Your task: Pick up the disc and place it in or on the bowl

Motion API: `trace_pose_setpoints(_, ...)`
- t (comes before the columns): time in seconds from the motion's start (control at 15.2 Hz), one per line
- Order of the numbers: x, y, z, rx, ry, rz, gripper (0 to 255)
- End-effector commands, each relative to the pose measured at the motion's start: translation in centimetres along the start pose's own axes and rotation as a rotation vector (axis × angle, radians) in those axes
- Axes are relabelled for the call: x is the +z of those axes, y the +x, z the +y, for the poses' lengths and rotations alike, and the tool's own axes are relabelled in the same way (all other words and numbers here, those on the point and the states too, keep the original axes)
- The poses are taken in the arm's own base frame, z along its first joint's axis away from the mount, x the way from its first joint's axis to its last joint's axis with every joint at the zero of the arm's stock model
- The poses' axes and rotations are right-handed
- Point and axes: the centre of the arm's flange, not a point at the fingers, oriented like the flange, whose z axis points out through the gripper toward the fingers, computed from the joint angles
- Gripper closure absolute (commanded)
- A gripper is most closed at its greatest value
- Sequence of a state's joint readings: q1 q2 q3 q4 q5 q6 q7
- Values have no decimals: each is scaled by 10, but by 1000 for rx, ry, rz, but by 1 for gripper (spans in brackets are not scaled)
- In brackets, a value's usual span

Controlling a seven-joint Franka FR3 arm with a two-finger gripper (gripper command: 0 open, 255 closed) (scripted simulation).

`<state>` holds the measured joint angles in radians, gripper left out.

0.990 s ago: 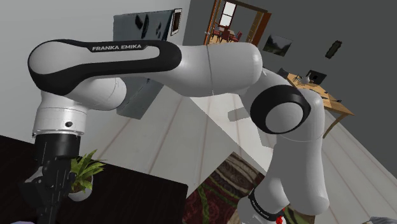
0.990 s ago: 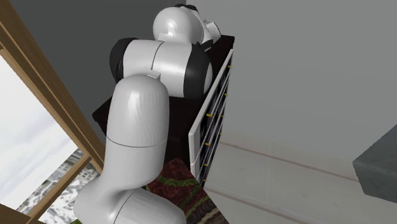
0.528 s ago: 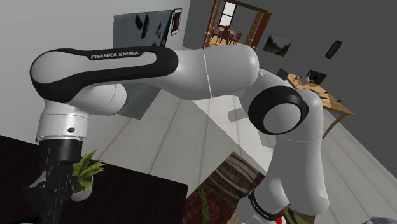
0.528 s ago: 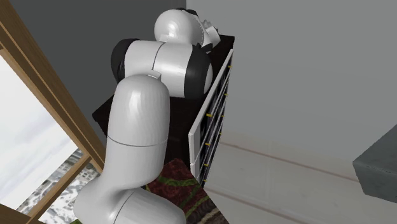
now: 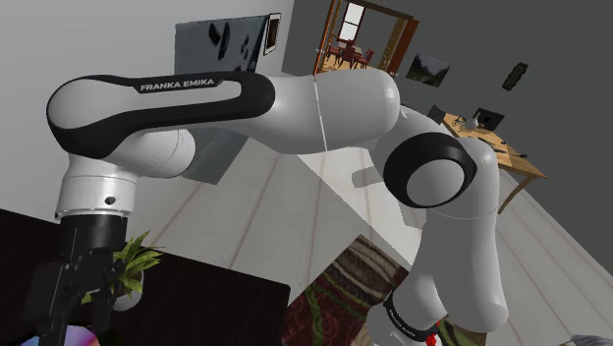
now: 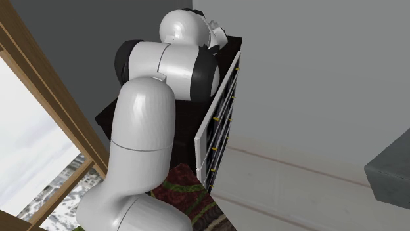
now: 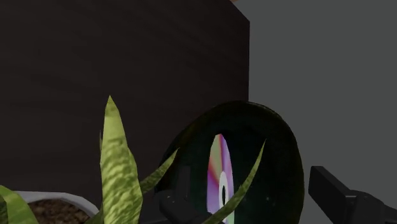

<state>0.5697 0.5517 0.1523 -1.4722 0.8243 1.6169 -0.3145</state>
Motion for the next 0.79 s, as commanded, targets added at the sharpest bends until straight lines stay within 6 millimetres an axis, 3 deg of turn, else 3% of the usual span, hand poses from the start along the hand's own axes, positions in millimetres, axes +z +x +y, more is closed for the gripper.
trace_pose_setpoints(0.0,1,0,0,0,0,-1,0)
trace_pose_setpoints(0.26,-49,0,0,0,0,-1,0)
trace_pose_setpoints(0.73,-49,0,0,0,0,-1,0)
